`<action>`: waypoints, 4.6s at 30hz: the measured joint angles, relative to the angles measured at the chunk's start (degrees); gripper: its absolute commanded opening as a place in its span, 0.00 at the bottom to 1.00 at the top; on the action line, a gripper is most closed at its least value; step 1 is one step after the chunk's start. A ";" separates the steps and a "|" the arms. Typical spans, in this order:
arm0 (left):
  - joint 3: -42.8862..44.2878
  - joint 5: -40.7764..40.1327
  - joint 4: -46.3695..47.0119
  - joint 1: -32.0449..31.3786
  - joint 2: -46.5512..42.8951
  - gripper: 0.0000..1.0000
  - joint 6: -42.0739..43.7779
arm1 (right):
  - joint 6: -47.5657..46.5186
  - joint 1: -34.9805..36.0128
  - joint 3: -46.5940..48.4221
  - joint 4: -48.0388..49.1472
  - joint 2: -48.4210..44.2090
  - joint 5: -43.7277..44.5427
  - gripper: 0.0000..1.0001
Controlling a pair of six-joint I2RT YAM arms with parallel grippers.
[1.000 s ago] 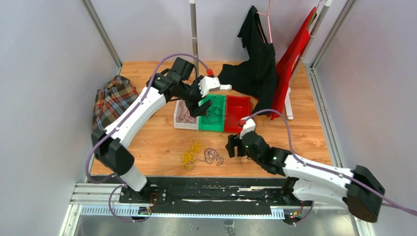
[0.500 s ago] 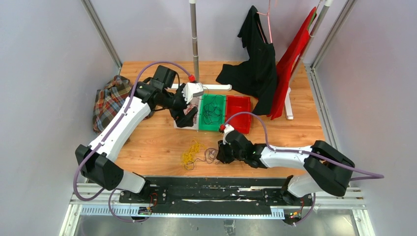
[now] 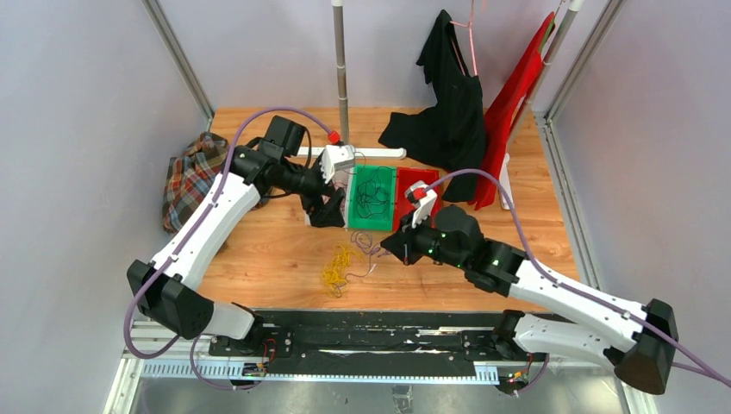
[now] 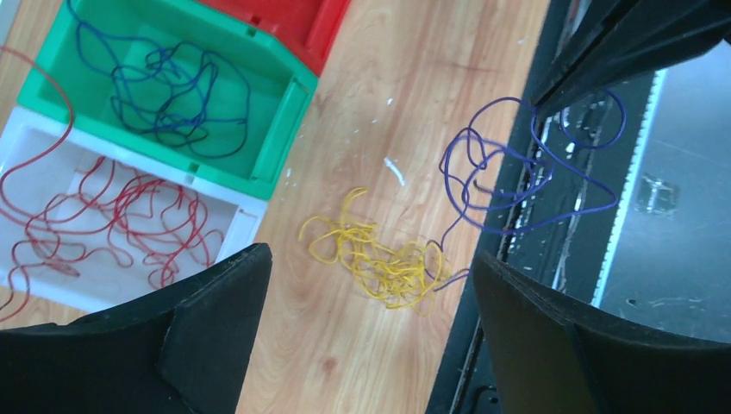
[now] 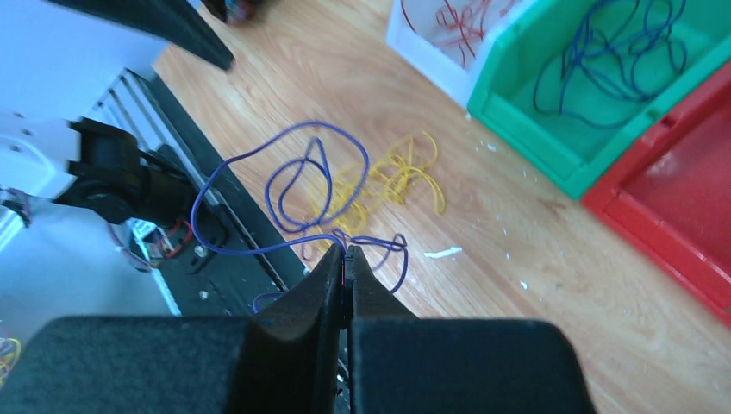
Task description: Untangle the cables
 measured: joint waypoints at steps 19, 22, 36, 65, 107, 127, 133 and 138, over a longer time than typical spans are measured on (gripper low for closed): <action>-1.57 11.74 -2.05 -7.13 -9.07 0.95 5.35 | 0.20 0.00 12.48 -3.23 2.43 -6.54 0.01; -1.60 10.23 -4.13 -8.61 -9.07 0.90 8.74 | 0.39 0.00 12.70 -3.13 2.64 -6.84 0.01; 5.57 -0.35 -3.96 -11.74 -5.95 0.00 5.64 | 2.19 0.00 12.59 -0.63 2.78 -7.56 0.43; 37.48 -12.22 -2.71 -11.74 -11.89 0.00 -2.34 | -13.07 10.16 3.67 29.83 14.84 -2.40 0.71; 25.29 -22.91 26.53 -11.74 -19.15 0.01 2.40 | -2.95 10.16 -10.40 45.09 13.88 5.62 0.76; 9.25 -14.84 18.36 -11.74 -20.26 0.04 -6.03 | -22.18 10.14 14.64 17.66 6.10 8.33 0.64; 9.22 -14.16 18.16 -11.74 -20.02 0.04 -7.10 | -25.70 10.10 23.41 14.08 12.17 6.49 0.43; 8.48 -13.81 17.75 -11.74 -20.09 0.05 -8.00 | -28.92 9.01 27.36 11.26 14.34 6.45 0.01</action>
